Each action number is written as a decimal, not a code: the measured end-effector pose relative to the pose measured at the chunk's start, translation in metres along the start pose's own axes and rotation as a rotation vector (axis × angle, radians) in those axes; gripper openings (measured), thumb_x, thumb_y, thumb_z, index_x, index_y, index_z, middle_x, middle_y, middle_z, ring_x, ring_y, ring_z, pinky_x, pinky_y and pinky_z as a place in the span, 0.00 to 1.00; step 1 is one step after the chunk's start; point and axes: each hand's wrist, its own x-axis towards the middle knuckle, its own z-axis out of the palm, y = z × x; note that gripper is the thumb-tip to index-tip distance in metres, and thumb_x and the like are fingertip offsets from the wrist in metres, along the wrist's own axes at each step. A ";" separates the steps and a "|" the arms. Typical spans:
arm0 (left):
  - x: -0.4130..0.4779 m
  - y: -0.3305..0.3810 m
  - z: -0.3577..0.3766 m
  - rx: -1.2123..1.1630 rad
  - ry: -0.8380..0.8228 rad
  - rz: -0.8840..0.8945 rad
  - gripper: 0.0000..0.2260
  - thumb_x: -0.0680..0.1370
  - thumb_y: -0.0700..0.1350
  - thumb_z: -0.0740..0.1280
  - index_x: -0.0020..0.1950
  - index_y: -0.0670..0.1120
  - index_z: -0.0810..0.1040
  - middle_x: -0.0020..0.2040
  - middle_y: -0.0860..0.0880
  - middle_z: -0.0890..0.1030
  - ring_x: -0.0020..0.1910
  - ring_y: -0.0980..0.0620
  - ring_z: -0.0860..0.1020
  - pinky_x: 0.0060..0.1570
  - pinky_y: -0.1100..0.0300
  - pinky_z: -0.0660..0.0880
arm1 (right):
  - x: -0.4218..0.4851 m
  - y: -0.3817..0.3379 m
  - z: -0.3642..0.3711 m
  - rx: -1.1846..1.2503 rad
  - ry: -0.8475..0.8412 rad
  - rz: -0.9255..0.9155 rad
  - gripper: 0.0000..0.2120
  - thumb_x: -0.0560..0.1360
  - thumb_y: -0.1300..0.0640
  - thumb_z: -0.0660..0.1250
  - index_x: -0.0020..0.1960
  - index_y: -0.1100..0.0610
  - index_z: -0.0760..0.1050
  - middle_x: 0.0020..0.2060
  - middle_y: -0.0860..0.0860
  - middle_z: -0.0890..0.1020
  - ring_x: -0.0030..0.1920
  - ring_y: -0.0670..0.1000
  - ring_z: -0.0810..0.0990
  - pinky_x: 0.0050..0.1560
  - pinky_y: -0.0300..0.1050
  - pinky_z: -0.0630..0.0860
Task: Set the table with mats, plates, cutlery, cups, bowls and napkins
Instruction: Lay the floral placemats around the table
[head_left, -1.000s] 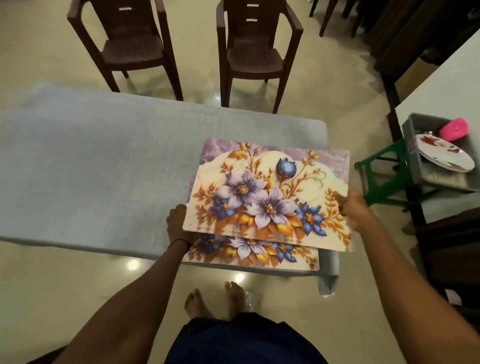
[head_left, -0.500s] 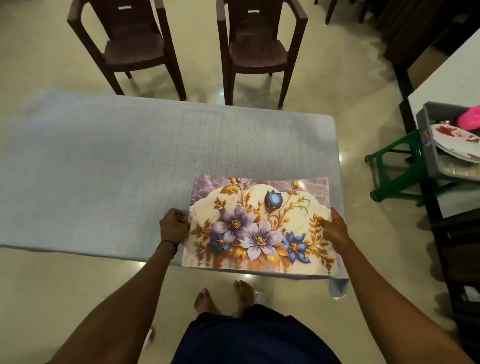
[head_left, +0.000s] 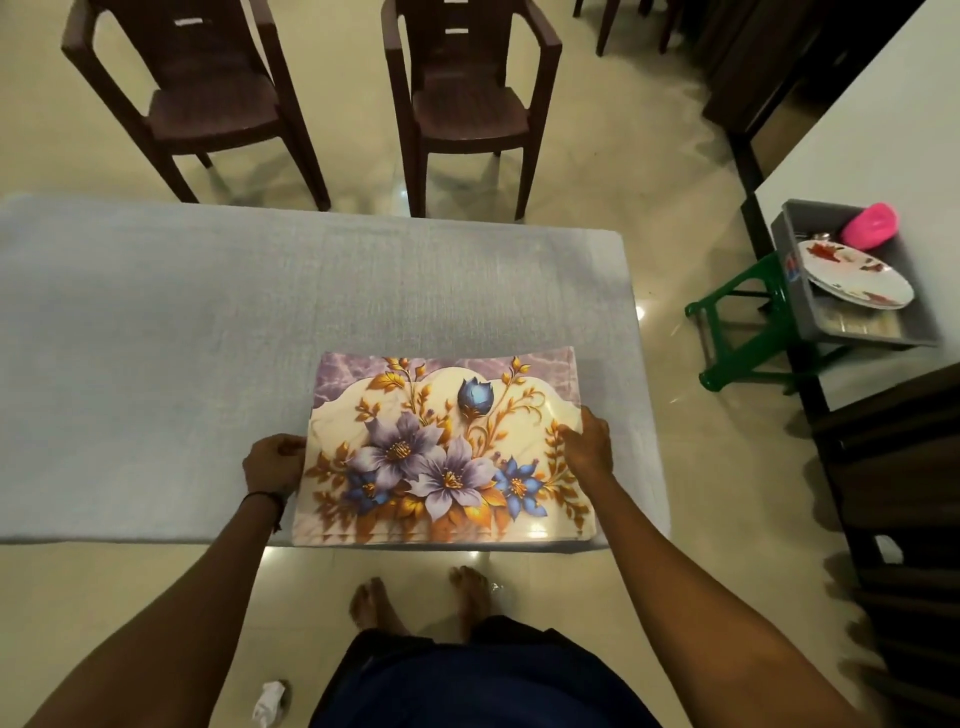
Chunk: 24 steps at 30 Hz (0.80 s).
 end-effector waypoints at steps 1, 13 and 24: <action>-0.001 -0.001 -0.002 0.000 0.006 0.005 0.10 0.70 0.44 0.75 0.50 0.42 0.85 0.46 0.40 0.85 0.48 0.40 0.82 0.55 0.45 0.78 | 0.000 -0.002 0.002 0.014 -0.002 -0.005 0.17 0.80 0.51 0.63 0.67 0.52 0.72 0.65 0.57 0.74 0.60 0.60 0.78 0.59 0.56 0.77; 0.002 -0.003 -0.022 0.049 -0.009 0.135 0.06 0.73 0.43 0.72 0.48 0.43 0.84 0.46 0.44 0.85 0.46 0.44 0.82 0.46 0.56 0.76 | -0.010 -0.008 0.010 0.067 -0.010 -0.042 0.19 0.80 0.53 0.66 0.69 0.55 0.71 0.62 0.59 0.78 0.61 0.61 0.78 0.62 0.57 0.75; -0.002 0.010 -0.044 -0.064 -0.002 0.131 0.17 0.63 0.47 0.82 0.44 0.41 0.81 0.42 0.44 0.84 0.42 0.46 0.81 0.42 0.56 0.76 | -0.028 -0.031 0.009 0.377 0.025 0.090 0.20 0.74 0.54 0.74 0.63 0.57 0.74 0.59 0.58 0.81 0.57 0.60 0.81 0.60 0.60 0.78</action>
